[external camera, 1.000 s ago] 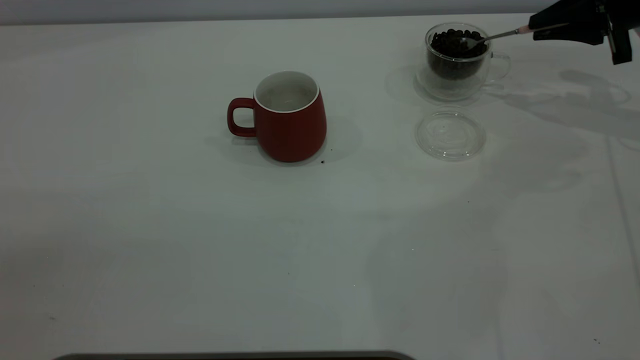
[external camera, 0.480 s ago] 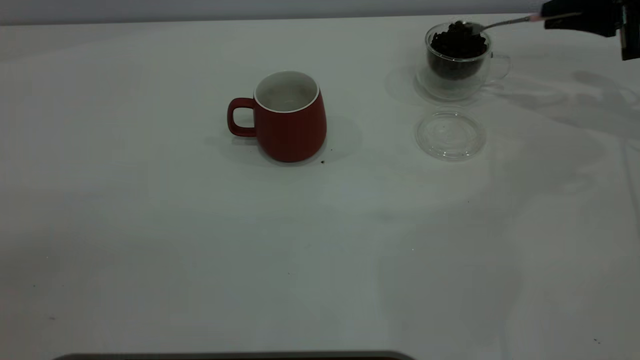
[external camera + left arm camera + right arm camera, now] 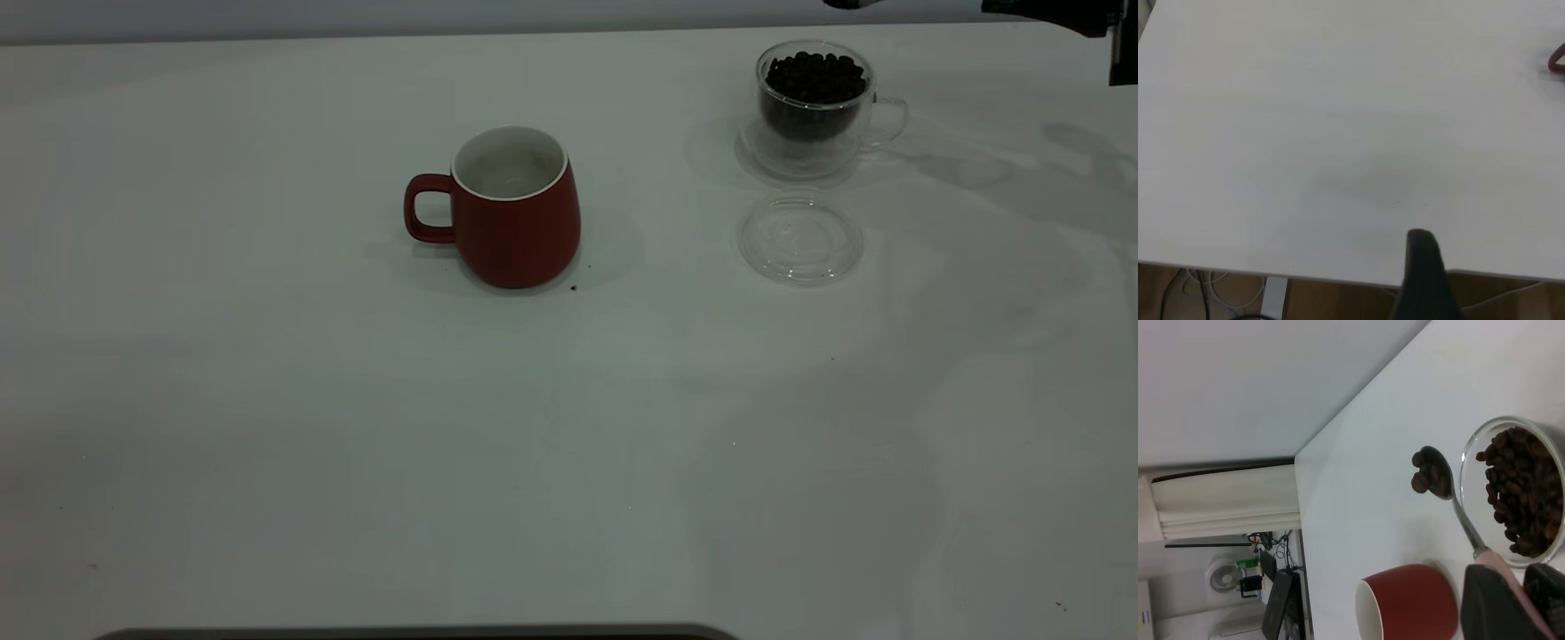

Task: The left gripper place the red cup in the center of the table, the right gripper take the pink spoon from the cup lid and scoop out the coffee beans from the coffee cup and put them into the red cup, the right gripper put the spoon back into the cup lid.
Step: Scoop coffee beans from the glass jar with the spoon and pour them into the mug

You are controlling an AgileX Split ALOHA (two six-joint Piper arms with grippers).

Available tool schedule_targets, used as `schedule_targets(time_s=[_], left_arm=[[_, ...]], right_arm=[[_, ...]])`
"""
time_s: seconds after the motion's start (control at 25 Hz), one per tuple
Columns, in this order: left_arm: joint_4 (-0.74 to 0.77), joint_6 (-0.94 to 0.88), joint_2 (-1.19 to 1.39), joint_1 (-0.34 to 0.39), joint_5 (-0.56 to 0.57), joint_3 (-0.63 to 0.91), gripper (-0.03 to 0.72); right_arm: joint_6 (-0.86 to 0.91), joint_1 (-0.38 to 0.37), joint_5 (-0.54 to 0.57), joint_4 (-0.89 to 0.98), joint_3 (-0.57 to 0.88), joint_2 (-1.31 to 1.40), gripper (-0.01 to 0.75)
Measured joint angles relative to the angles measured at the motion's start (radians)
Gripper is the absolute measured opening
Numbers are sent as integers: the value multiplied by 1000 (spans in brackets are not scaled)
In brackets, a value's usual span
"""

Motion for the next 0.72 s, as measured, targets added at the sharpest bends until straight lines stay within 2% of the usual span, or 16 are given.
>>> schedule_targets(time_s=[0.36,0.48,0.72], left_arm=[[0,0,0,0,0,0,586],[0,0,0,0,0,0,586],[0,0,0,0,0,0,586]], right_arm=[[57,19,0,0,0,0,94],[67,65,0,0,0,0,94],[72,204,0,7,0,0,94]])
